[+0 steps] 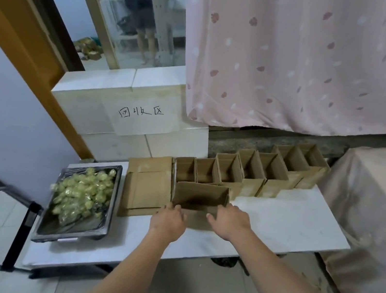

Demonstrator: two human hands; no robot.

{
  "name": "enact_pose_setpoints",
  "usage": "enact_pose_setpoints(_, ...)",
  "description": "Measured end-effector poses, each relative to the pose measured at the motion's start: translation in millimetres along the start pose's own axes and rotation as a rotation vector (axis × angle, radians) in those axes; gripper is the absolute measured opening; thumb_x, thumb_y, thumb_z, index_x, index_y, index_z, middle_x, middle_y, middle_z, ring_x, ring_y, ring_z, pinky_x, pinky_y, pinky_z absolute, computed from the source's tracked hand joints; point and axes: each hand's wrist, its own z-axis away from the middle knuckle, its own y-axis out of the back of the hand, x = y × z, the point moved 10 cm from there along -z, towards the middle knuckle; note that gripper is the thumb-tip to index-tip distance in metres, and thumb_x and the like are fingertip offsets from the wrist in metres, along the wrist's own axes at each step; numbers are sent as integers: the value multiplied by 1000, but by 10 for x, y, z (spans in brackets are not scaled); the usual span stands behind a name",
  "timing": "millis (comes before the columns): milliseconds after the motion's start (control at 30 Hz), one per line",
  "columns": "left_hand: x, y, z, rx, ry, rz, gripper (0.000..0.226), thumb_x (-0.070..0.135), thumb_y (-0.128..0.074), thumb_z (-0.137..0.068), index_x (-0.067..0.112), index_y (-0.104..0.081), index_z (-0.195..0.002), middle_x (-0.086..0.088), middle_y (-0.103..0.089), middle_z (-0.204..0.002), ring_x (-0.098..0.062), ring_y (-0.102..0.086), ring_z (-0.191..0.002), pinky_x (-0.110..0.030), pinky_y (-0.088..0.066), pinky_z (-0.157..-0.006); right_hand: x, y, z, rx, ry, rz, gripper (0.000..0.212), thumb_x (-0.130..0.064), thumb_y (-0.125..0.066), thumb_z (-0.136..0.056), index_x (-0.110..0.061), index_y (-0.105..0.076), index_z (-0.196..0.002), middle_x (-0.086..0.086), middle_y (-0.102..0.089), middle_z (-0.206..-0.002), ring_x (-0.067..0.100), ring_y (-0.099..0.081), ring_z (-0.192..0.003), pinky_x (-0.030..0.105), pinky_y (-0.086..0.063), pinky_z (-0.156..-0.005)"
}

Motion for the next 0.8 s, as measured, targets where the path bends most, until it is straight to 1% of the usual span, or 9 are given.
enact_pose_setpoints(133,-74,-28,-72,-28,17,-4,43,31,-26,-107,10,-47,-138,-13,-47,-141,-31,-47,-128,-44,-45,-105,84,-80,-107,-24,-13,-10,53,-56,-32,-100,-16,-61,-116,9,-60,-115,26,-58,-105,35,-40,-72)
enact_pose_setpoints(267,-147,-44,-279,-46,42,-34,42,31,-28,-107,8,-50,-134,-13,-51,-136,-32,-49,-125,-42,-48,-100,195,-135,-258,-31,-68,1,53,-56,-32,-99,-14,-59,-120,9,-60,-117,26,-57,-107,34,-39,-72)
enact_pose_setpoints(367,-227,-66,-469,-58,40,20,35,26,-31,-107,9,-54,-127,-14,-52,-134,-33,-47,-125,-43,-47,-102,270,-83,-376,10,-118,-26,50,-53,-34,-100,-15,-56,-123,7,-62,-112,24,-60,-101,31,-41,-69)
enact_pose_setpoints(433,-236,-62,-602,-62,27,92,29,21,-35,-106,11,-55,-123,-14,-53,-131,-33,-49,-122,-45,-47,-102,300,-56,-445,37,-146,-117,48,-50,-37,-100,-15,-52,-128,5,-64,-107,22,-63,-96,30,-45,-67)
enact_pose_setpoints(533,-256,-7,-782,-20,33,272,38,28,-38,-104,12,-41,-139,-12,-59,-125,-26,-59,-109,-37,-51,-92,381,-68,-554,32,-230,-241,48,-45,-43,-101,-15,-39,-139,2,-65,-103,20,-65,-90,28,-50,-67)
enact_pose_setpoints(600,-288,-11,-903,1,49,377,49,26,-44,-103,12,-31,-148,-9,-62,-122,-22,-63,-105,-34,-55,-88,447,-106,-611,14,-301,-279,49,-40,-47,-101,-13,-35,-141,1,-62,-95,18,-61,-80,25,-46,-59)
enact_pose_setpoints(667,-365,-72,-1020,-7,98,460,53,20,-49,-101,10,-31,-149,-6,-64,-115,-16,-64,-92,-28,-56,-77,528,-201,-682,-26,-386,-324,52,-33,-50,-101,-9,-32,-143,4,-62,-97,18,-60,-81,23,-43,-58)
enact_pose_setpoints(733,-425,-152,-1098,-17,151,504,52,16,-50,-100,8,-32,-148,-6,-63,-110,-10,-57,-79,-22,-48,-66,569,-322,-723,-92,-426,-334,44,-26,-54,-99,-6,-42,-137,8,-64,-110,21,-63,-93,24,-45,-66)
enact_pose_setpoints(800,-457,-285,-1156,-64,197,532,43,14,-48,-102,8,-38,-143,-7,-62,-106,-12,-55,-79,-24,-47,-68,583,-431,-760,-149,-436,-292,24,-18,-56,-98,-9,-55,-120,5,-63,-106,19,-61,-90,23,-44,-68)
